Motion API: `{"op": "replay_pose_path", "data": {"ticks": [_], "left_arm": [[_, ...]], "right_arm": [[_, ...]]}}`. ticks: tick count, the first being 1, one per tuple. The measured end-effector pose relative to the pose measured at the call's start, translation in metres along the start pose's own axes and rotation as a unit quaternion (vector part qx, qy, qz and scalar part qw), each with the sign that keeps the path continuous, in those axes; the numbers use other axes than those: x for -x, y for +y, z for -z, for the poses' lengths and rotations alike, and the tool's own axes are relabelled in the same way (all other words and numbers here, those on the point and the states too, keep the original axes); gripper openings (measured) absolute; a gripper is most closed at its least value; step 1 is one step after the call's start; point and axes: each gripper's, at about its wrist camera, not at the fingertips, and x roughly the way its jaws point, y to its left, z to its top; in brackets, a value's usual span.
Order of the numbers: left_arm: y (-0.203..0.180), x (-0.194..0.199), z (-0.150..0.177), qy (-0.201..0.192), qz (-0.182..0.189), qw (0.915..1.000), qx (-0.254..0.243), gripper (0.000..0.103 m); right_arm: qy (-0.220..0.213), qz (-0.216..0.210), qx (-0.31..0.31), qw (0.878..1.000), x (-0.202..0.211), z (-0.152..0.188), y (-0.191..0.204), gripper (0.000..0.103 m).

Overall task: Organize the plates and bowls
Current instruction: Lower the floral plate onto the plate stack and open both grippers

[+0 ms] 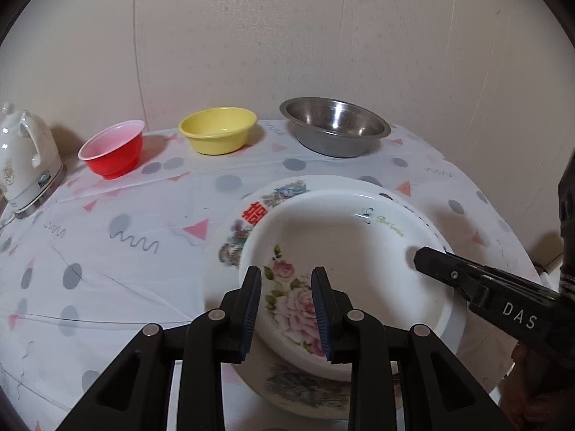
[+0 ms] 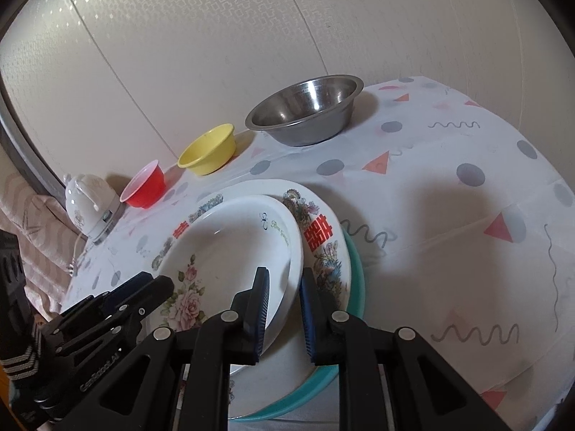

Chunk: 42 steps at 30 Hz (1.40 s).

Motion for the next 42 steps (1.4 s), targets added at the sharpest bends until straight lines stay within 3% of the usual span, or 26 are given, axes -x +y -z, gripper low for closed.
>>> {"op": "replay_pose_path", "data": {"ticks": [7, 15, 25, 28, 30, 34, 42], "left_arm": [[-0.003, -0.001, 0.003, 0.003, 0.006, 1.0, 0.002, 0.028], [0.005, 0.004, 0.003, -0.007, -0.014, 0.9999, 0.007, 0.031], [0.014, 0.006, 0.004, -0.01, -0.006, 0.9998, 0.018, 0.036], [0.015, 0.01, 0.005, -0.015, -0.005, 0.9997, 0.019, 0.045], [0.017, 0.013, 0.006, -0.018, -0.008, 0.9995, 0.023, 0.056], [0.025, 0.014, 0.006, -0.016, 0.001, 0.9991, 0.039, 0.062], [0.049, 0.022, 0.004, -0.016, 0.016, 0.9973, 0.07, 0.088]], "right_arm": [[0.004, 0.004, 0.006, 1.0, 0.0, -0.001, 0.001, 0.018], [0.023, 0.042, 0.054, 0.997, -0.002, -0.007, 0.013, 0.019], [0.036, 0.07, 0.086, 0.993, -0.004, -0.013, 0.018, 0.019], [0.036, 0.067, 0.078, 0.994, -0.004, -0.013, 0.016, 0.019], [0.037, 0.065, 0.072, 0.995, -0.003, -0.012, 0.015, 0.019], [0.039, 0.063, 0.067, 0.995, -0.002, -0.012, 0.015, 0.019], [0.018, 0.053, 0.049, 0.997, 0.012, -0.023, 0.008, 0.029]]}}
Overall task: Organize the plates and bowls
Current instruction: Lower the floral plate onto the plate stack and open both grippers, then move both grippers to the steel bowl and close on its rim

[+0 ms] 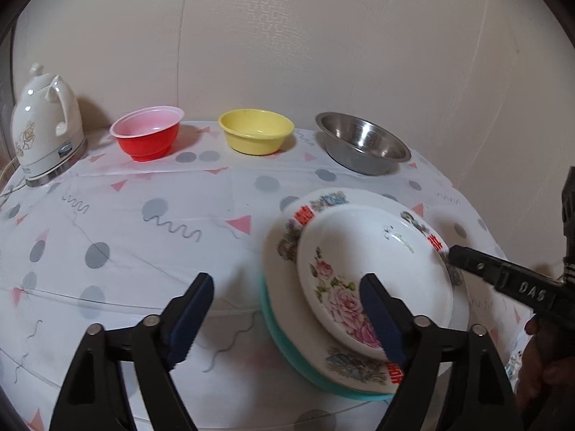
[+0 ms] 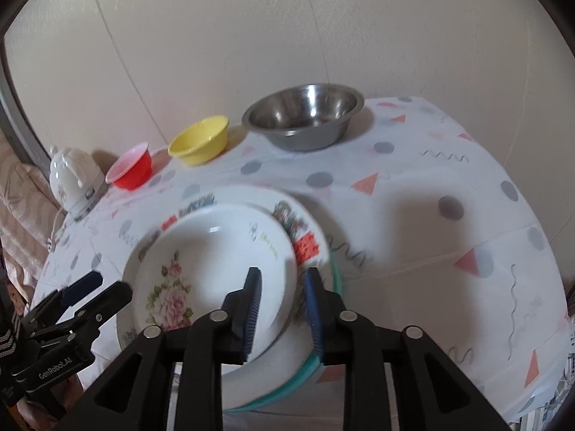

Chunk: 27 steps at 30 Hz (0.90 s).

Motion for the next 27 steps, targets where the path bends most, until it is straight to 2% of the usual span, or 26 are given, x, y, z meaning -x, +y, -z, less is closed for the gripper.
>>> {"op": "replay_pose_path", "data": {"ticks": [5, 11, 19, 27], "left_arm": [[0.018, -0.002, -0.011, 0.01, -0.003, 0.9997, 0.021, 0.093], [0.031, -0.014, -0.026, 0.039, -0.002, 0.9984, 0.04, 0.094], [0.037, -0.023, -0.054, 0.048, -0.014, 0.998, 0.037, 0.097], [0.045, -0.042, -0.082, 0.063, -0.002, 0.9966, 0.053, 0.097]], "right_arm": [[-0.017, 0.009, -0.029, 0.999, 0.005, -0.014, -0.022, 0.031], [-0.03, -0.004, -0.057, 0.998, -0.003, -0.034, -0.046, 0.033], [-0.032, -0.033, -0.096, 0.994, -0.032, -0.07, -0.071, 0.036], [-0.03, -0.032, -0.132, 0.99, -0.073, -0.118, -0.085, 0.037]]}}
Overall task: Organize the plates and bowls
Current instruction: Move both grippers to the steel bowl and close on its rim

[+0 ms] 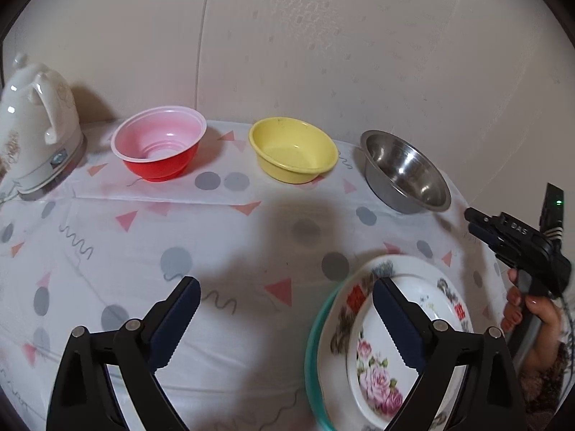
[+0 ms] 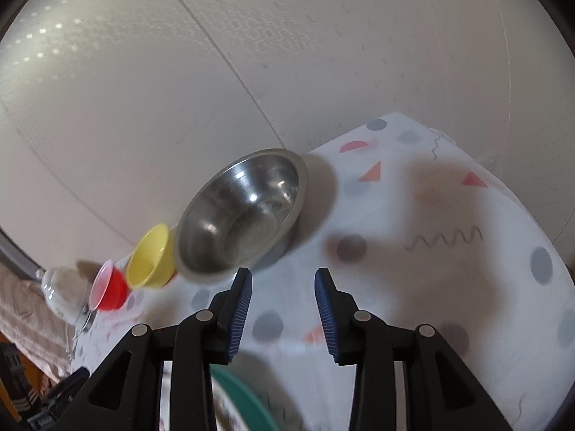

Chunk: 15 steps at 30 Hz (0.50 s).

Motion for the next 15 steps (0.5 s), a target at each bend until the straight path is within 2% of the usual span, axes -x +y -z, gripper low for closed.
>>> {"op": "replay_pose_path", "data": {"ticks": [7, 13, 15], "left_arm": [[0.007, -0.019, -0.014, 0.022, -0.002, 0.9995, 0.024, 0.097], [-0.002, -0.026, -0.026, 0.02, -0.008, 0.9997, -0.008, 0.097], [-0.004, -0.028, -0.03, 0.019, -0.005, 0.9997, -0.015, 0.097]], "right_arm": [[0.01, -0.004, -0.035, 0.999, -0.037, -0.022, -0.005, 0.038], [0.022, -0.024, -0.067, 0.997, -0.062, -0.028, -0.012, 0.037], [0.022, -0.028, -0.065, 0.997, -0.066, -0.025, -0.013, 0.031]]}}
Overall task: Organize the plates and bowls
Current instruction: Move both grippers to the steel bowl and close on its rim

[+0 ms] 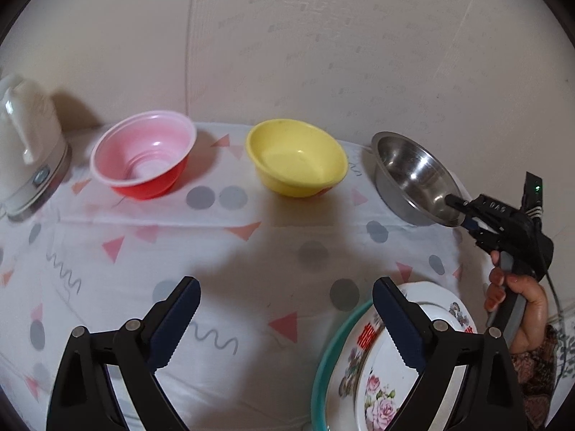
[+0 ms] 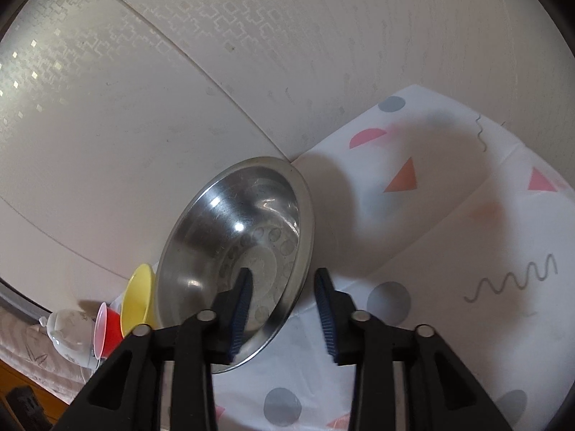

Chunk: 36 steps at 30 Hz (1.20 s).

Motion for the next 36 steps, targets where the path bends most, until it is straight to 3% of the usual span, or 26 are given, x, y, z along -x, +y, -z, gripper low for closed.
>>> {"op": "replay_pose_path", "data": {"ticks": [6, 10, 14, 18, 25, 28, 30, 36], "left_arm": [[-0.013, -0.015, -0.02, 0.007, 0.012, 0.9998, -0.011, 0.097], [-0.025, -0.033, -0.037, 0.032, 0.013, 0.9993, -0.017, 0.097], [-0.041, -0.052, -0.057, 0.058, 0.013, 0.998, -0.023, 0.095], [-0.058, -0.072, -0.076, 0.066, -0.012, 0.9967, -0.045, 0.094], [-0.086, -0.112, -0.093, 0.089, -0.026, 0.9932, -0.07, 0.086], [-0.095, -0.123, -0.099, 0.086, -0.031, 0.9928, -0.077, 0.081], [-0.1, -0.128, -0.101, 0.091, -0.032, 0.9918, -0.084, 0.07], [-0.103, -0.147, -0.103, 0.098, -0.045, 0.9907, -0.083, 0.051]], "right_arm": [[0.004, -0.024, 0.0, 1.0, -0.003, 0.003, -0.006, 0.024], [0.002, -0.02, 0.023, 1.0, 0.0, 0.006, -0.003, 0.023], [0.001, -0.046, 0.026, 0.999, 0.003, 0.01, -0.01, 0.023], [-0.003, -0.083, 0.017, 0.996, 0.007, 0.013, -0.023, 0.023], [0.001, -0.096, 0.014, 0.995, 0.01, 0.01, -0.025, 0.024], [0.002, -0.101, 0.009, 0.995, 0.014, 0.007, -0.033, 0.024], [0.003, -0.106, 0.003, 0.994, 0.015, 0.006, -0.037, 0.024], [0.0, -0.101, 0.009, 0.995, 0.02, 0.005, -0.04, 0.024]]}}
